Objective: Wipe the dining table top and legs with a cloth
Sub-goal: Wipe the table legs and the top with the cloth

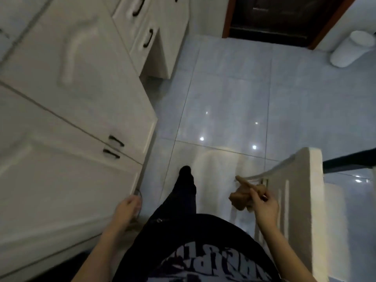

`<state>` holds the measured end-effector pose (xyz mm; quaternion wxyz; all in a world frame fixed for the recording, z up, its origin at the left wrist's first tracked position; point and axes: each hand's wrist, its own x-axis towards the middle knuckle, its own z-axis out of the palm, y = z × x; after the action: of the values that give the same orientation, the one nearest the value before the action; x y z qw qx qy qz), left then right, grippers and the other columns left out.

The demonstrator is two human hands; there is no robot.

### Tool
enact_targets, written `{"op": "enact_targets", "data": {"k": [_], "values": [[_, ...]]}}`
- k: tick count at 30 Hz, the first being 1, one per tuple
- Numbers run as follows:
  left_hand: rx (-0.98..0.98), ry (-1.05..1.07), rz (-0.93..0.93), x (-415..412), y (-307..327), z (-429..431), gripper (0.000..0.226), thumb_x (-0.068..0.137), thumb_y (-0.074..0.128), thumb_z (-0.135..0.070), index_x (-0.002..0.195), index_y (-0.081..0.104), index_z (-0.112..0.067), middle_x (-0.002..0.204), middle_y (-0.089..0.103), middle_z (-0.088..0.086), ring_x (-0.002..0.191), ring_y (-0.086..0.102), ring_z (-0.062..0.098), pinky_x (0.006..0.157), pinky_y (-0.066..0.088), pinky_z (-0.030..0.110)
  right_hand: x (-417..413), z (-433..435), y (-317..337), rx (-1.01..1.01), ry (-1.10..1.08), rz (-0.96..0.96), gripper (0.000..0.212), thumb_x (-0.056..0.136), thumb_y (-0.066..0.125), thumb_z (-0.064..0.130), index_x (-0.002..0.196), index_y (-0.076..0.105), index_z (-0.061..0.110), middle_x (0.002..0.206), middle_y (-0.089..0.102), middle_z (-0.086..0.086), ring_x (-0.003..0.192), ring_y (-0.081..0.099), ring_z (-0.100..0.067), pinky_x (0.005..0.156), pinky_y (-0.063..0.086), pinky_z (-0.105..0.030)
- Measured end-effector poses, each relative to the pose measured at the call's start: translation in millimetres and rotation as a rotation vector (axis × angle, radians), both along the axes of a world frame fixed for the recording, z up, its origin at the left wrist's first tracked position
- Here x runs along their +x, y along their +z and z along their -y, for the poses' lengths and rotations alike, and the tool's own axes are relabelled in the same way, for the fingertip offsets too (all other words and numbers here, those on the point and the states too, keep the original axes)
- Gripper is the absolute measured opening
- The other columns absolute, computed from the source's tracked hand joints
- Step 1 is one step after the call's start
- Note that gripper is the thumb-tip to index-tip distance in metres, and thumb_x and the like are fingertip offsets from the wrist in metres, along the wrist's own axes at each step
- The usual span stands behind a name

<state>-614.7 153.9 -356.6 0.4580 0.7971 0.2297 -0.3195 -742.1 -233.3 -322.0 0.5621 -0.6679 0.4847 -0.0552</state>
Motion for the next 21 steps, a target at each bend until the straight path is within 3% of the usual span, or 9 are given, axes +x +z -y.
{"op": "enact_targets", "data": {"k": [3, 5, 9, 11, 13, 15, 16, 18, 21], "values": [[-0.033, -0.098, 0.023, 105.3, 5.2, 41.9, 0.02, 0.098, 0.048, -0.009, 0.087, 0.064, -0.008, 0.08, 0.064, 0.01, 0.074, 0.058, 0.026, 0.063, 0.045, 0.026, 39.2, 22.4, -3.8, 0.006, -0.035, -0.111, 0.032, 0.091, 0.062, 0.038, 0.093, 0.065, 0.007, 0.083, 0.07, -0.009, 0.081, 0.068, -0.034, 0.063, 0.055, -0.032], [-0.05, -0.156, 0.053, 172.7, 14.6, 74.0, 0.019, 0.098, 0.048, -0.01, 0.087, 0.064, -0.007, 0.082, 0.064, 0.014, 0.073, 0.057, 0.026, 0.063, 0.045, 0.025, 67.6, 34.0, 4.9, 0.022, -0.092, -0.107, 0.031, 0.092, 0.063, 0.037, 0.093, 0.067, 0.006, 0.084, 0.072, -0.009, 0.087, 0.069, -0.034, 0.071, 0.056, -0.041], [-0.078, -0.27, 0.115, 283.1, 32.3, 134.9, 0.019, 0.099, 0.048, -0.013, 0.092, 0.064, -0.007, 0.082, 0.065, 0.012, 0.07, 0.058, 0.022, 0.067, 0.047, 0.027, 122.0, 59.2, 23.5, -0.048, -0.237, -0.067, 0.015, 0.091, 0.065, 0.009, 0.076, 0.062, 0.004, 0.062, 0.063, 0.005, 0.076, 0.067, -0.012, 0.07, 0.05, -0.025], [-0.083, -0.338, 0.108, 320.5, 35.7, 165.8, 0.019, 0.099, 0.049, -0.015, 0.092, 0.066, -0.009, 0.084, 0.066, 0.01, 0.072, 0.059, 0.021, 0.073, 0.048, 0.031, 142.2, 77.7, 17.5, -0.019, -0.296, -0.075, 0.021, 0.092, 0.064, 0.013, 0.076, 0.061, -0.001, 0.068, 0.065, -0.007, 0.083, 0.069, -0.022, 0.075, 0.052, -0.03], [-0.093, -0.378, 0.094, 348.8, 35.1, 195.2, 0.02, 0.099, 0.049, -0.015, 0.088, 0.065, -0.013, 0.083, 0.065, 0.009, 0.071, 0.059, 0.02, 0.072, 0.047, 0.03, 167.5, 93.9, 12.2, 0.0, -0.375, -0.041, 0.021, 0.093, 0.061, 0.011, 0.082, 0.06, -0.006, 0.072, 0.061, -0.013, 0.093, 0.067, -0.035, 0.072, 0.054, -0.024], [-0.096, -0.399, 0.071, 380.0, 27.9, 230.5, 0.021, 0.099, 0.049, -0.016, 0.085, 0.065, -0.015, 0.08, 0.065, 0.007, 0.07, 0.058, 0.019, 0.067, 0.045, 0.026, 203.2, 117.2, 6.8, -0.096, -0.418, -0.066, 0.015, 0.088, 0.067, 0.01, 0.074, 0.064, 0.011, 0.067, 0.065, -0.001, 0.079, 0.068, -0.019, 0.066, 0.049, -0.019], [-0.091, -0.4, 0.06, 393.5, 24.0, 245.6, 0.023, 0.099, 0.048, -0.016, 0.084, 0.065, -0.016, 0.079, 0.065, 0.007, 0.07, 0.058, 0.02, 0.065, 0.044, 0.025, 222.3, 129.9, 5.8, -0.12, -0.408, -0.089, 0.016, 0.087, 0.068, 0.012, 0.072, 0.064, 0.014, 0.065, 0.065, 0.002, 0.074, 0.065, -0.015, 0.068, 0.05, -0.024], [-0.068, -0.368, 0.038, 418.1, 16.9, 273.0, 0.026, 0.099, 0.047, -0.016, 0.081, 0.065, -0.017, 0.078, 0.064, 0.008, 0.071, 0.057, 0.023, 0.064, 0.044, 0.025, 261.9, 161.3, -0.1, -0.118, -0.397, -0.08, 0.016, 0.088, 0.068, 0.01, 0.073, 0.063, 0.012, 0.065, 0.065, 0.005, 0.07, 0.062, -0.012, 0.072, 0.05, -0.026], [-0.042, -0.29, 0.007, 446.7, 13.7, 303.3, 0.026, 0.099, 0.046, -0.015, 0.081, 0.065, -0.013, 0.079, 0.064, 0.011, 0.071, 0.058, 0.025, 0.066, 0.046, 0.028, 322.3, 220.1, -8.0, -0.095, -0.361, -0.071, 0.011, 0.089, 0.066, 0.008, 0.078, 0.065, 0.005, 0.064, 0.065, 0.01, 0.066, 0.062, -0.007, 0.059, 0.045, -0.008]]}}
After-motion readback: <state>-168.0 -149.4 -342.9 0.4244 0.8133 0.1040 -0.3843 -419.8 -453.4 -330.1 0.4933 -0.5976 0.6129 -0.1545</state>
